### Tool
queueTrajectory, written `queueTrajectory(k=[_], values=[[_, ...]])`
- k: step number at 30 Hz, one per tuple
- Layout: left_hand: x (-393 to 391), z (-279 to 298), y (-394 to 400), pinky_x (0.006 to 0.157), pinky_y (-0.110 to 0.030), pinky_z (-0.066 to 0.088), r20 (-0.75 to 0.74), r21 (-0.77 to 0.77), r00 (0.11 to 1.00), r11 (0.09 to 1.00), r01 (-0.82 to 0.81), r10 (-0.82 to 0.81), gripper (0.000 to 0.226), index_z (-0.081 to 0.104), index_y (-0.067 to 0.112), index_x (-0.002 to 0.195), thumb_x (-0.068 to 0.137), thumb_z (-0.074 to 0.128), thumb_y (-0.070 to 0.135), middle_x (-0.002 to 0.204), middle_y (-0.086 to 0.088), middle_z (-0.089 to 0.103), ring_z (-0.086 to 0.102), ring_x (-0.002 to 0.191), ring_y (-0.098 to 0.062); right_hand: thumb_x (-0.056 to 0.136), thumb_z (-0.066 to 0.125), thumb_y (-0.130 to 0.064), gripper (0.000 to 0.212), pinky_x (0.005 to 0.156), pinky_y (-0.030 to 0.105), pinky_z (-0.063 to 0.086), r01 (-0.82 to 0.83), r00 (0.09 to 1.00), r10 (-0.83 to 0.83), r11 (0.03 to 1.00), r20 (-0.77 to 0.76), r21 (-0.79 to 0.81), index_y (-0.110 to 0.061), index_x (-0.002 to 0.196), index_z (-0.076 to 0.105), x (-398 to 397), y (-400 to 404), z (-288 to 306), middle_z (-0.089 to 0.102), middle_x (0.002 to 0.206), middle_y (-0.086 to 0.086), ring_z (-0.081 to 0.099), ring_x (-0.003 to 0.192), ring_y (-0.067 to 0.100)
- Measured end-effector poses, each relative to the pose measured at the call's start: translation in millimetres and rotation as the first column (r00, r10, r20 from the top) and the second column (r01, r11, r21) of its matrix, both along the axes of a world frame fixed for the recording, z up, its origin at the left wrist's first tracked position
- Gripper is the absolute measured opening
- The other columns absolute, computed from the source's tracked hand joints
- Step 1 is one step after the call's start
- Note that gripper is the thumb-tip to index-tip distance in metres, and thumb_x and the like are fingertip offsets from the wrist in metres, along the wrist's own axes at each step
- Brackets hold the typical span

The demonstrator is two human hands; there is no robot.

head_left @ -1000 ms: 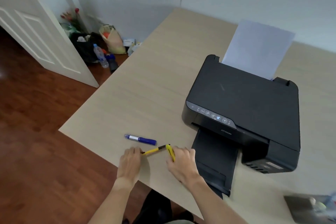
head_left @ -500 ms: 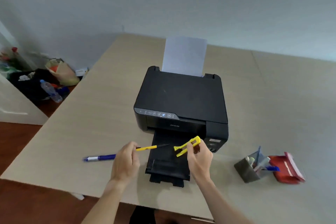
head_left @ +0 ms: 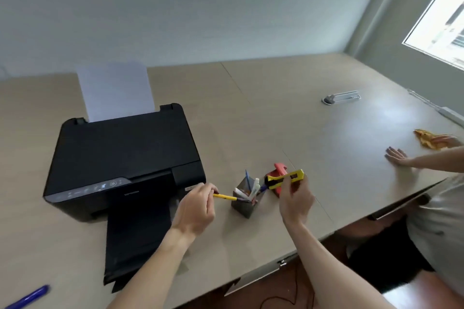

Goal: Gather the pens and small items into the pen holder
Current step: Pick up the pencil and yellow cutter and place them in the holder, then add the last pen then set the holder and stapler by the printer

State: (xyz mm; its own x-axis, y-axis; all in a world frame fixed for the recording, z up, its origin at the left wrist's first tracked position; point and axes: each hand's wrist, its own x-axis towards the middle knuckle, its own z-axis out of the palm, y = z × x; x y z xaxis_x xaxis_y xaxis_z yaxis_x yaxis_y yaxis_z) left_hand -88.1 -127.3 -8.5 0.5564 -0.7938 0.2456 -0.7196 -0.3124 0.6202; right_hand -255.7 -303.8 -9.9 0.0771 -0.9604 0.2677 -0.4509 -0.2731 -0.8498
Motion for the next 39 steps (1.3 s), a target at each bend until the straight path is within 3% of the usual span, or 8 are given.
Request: queueTrajectory(k=[7, 10, 15, 23, 26, 30, 35, 39], values=[[-11.2, 8.5, -39.2, 0.064, -0.03, 0.048, 0.075, 0.042, 0.997, 0.999, 0.014, -0.017, 0.024, 0.063, 0.015, 0.099, 0.102, 0.039, 0.017, 0.088, -0.003, 0.06, 0.057, 0.069, -0.018, 0.092, 0.057, -0.02, 0.009, 0.069, 0.035, 0.044, -0.168, 0.985, 0.166, 0.984, -0.058, -0.05, -0.019, 0.084, 0.062, 10.7, -15.8, 8.5, 0.063, 0.071, -0.006, 0.058, 0.068, 0.016], [-13.4, 6.6, -52.5, 0.065, -0.024, 0.041, 0.124, 0.103, 0.991, 0.994, 0.031, -0.043, 0.026, 0.063, 0.015, 0.103, 0.101, 0.038, 0.012, 0.092, -0.006, 0.062, 0.052, 0.07, -0.017, 0.089, 0.06, -0.017, 0.02, 0.061, 0.014, 0.036, -0.225, 0.974, 0.221, 0.972, -0.056, -0.063, -0.025, 0.072, 0.054, 19.6, -15.6, 10.7, 0.056, 0.064, -0.009, 0.052, 0.062, 0.007], [-20.9, -0.4, -72.7, 0.087, -0.038, 0.053, 0.175, 0.267, 0.982, 0.963, 0.028, -0.076, 0.053, 0.044, 0.019, 0.142, 0.094, 0.038, -0.002, 0.118, -0.01, 0.061, 0.063, 0.102, -0.03, 0.086, 0.061, -0.011, 0.027, 0.068, 0.001, 0.033, -0.317, 0.941, 0.307, 0.947, -0.143, -0.049, -0.024, 0.066, 0.049, 21.3, -14.2, 8.0, 0.048, 0.059, -0.012, 0.049, 0.059, 0.004], [-14.1, -16.0, -58.6, 0.082, -0.037, 0.057, -0.029, 0.2, 0.999, 0.978, 0.051, -0.046, 0.034, 0.054, 0.022, 0.129, 0.103, 0.036, 0.008, 0.119, -0.008, 0.065, 0.067, 0.103, -0.026, 0.088, 0.059, -0.01, 0.021, 0.057, 0.028, 0.044, -0.451, 0.847, 0.478, 0.878, -0.231, 0.164, -0.013, 0.067, 0.054, 27.7, -24.5, -3.9, 0.057, 0.065, -0.002, 0.053, 0.062, 0.014], [-3.2, -27.9, -25.4, 0.087, -0.034, 0.056, -0.102, 0.192, 0.994, 0.98, 0.06, -0.041, 0.027, 0.06, 0.023, 0.117, 0.102, 0.039, 0.014, 0.116, 0.003, 0.066, 0.064, 0.106, -0.016, 0.087, 0.06, -0.01, 0.025, 0.052, 0.026, 0.037, -0.419, 0.85, 0.465, 0.882, -0.247, 0.218, -0.011, 0.064, 0.05, 35.1, -23.6, -5.3, 0.05, 0.057, -0.006, 0.042, 0.053, 0.01], [18.1, -45.4, 42.8, 0.072, -0.013, 0.049, -0.09, 0.16, 0.996, 0.987, 0.014, 0.001, 0.019, 0.065, 0.025, 0.104, 0.1, 0.049, 0.016, 0.093, 0.016, 0.064, 0.06, 0.08, 0.005, 0.089, 0.053, -0.01, 0.025, 0.055, 0.037, 0.041, -0.366, 0.853, 0.414, 0.909, -0.319, 0.201, -0.007, 0.066, 0.045, 43.7, -23.8, -4.5, 0.053, 0.062, 0.003, 0.049, 0.058, 0.022], [48.7, -59.1, 144.9, 0.063, -0.02, 0.052, -0.018, 0.195, 0.966, 0.948, -0.25, 0.259, 0.02, 0.067, 0.024, 0.089, 0.091, 0.047, 0.024, 0.084, 0.018, 0.065, 0.062, 0.073, -0.002, 0.092, 0.051, -0.016, 0.026, 0.067, 0.044, 0.046, -0.337, 0.75, 0.395, 0.918, -0.531, 0.209, -0.009, 0.067, 0.044, 52.3, -15.9, -12.2, 0.057, 0.079, 0.015, 0.055, 0.079, 0.036], [69.7, -63.3, 206.8, 0.061, -0.032, 0.058, -0.042, 0.19, 0.814, 0.804, -0.563, 0.58, 0.014, 0.067, 0.016, 0.083, 0.088, 0.061, 0.004, 0.081, 0.004, 0.067, 0.062, 0.072, -0.015, 0.086, 0.063, -0.017, 0.02, 0.076, 0.049, 0.046, -0.303, 0.755, 0.32, 0.944, -0.573, 0.127, 0.002, 0.089, 0.059, 54.3, -1.8, -25.2, 0.057, 0.092, 0.023, 0.052, 0.089, 0.042]])
